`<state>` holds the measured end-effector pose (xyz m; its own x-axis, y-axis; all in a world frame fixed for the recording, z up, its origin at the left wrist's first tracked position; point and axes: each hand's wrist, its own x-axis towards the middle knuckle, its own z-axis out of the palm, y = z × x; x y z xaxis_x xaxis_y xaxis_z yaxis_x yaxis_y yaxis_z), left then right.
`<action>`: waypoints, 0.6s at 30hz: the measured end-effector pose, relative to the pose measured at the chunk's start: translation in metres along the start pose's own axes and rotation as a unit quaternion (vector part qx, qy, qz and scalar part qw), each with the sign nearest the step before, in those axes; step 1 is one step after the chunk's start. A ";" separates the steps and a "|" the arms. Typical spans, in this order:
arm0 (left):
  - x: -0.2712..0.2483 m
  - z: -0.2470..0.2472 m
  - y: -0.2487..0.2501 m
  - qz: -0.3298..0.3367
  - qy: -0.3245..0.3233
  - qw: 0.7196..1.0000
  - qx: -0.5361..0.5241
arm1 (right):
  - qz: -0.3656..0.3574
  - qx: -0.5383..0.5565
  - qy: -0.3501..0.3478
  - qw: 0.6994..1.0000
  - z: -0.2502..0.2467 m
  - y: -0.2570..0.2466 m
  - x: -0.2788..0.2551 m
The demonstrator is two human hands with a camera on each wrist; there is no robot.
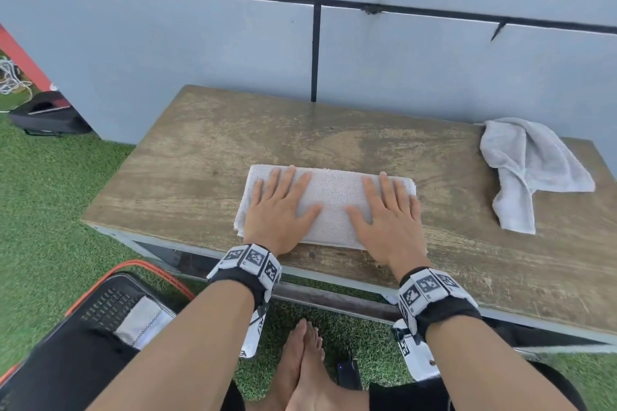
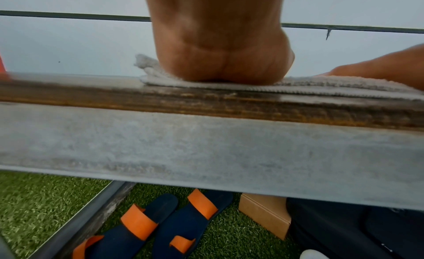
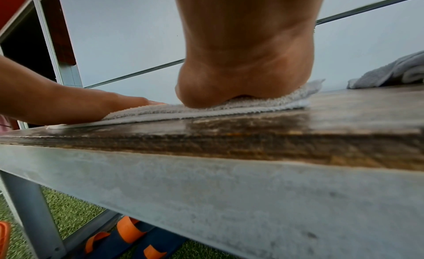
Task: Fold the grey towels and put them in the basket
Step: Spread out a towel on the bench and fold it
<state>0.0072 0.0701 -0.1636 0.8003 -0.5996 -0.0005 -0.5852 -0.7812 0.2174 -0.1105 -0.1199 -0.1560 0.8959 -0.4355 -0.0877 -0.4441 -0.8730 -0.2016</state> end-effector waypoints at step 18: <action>-0.005 -0.008 -0.023 -0.075 -0.018 0.997 -0.019 | 0.079 -0.040 -0.053 0.995 -0.019 0.013 -0.008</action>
<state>0.0176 0.0921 -0.1609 0.8726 -0.4834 -0.0700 -0.4540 -0.8556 0.2485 -0.1238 -0.1314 -0.1396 0.8094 -0.5461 -0.2160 -0.5746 -0.8124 -0.0993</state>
